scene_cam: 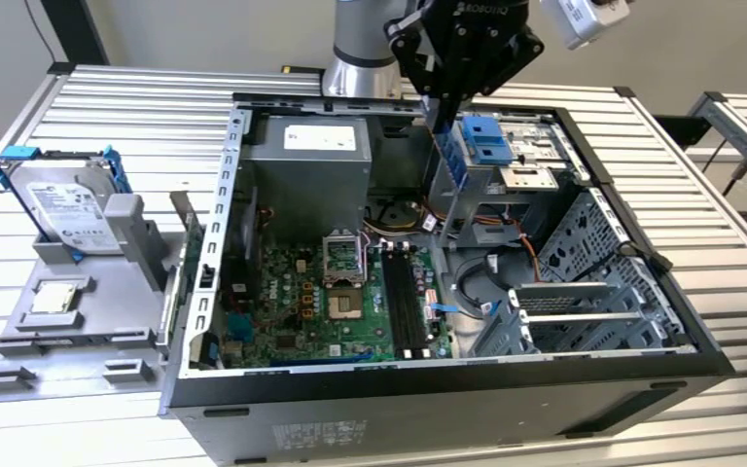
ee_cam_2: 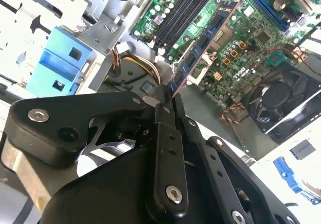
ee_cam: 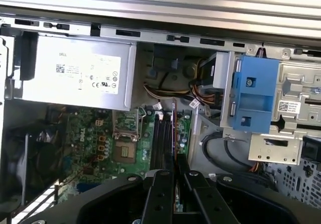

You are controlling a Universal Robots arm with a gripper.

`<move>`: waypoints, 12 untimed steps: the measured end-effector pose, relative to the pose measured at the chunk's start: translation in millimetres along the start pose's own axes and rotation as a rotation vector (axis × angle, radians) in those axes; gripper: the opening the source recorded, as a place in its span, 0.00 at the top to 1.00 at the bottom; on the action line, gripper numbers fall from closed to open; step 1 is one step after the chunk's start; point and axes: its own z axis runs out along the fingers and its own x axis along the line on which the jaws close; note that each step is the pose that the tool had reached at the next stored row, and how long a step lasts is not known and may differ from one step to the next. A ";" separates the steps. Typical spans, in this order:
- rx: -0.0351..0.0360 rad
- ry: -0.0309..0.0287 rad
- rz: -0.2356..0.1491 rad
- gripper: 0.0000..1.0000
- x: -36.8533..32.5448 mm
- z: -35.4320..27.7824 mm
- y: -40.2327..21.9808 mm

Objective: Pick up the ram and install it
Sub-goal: 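Insert the ram into the slot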

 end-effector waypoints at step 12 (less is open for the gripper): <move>-0.0006 0.0010 0.032 1.00 -1.2 2.2 -7.2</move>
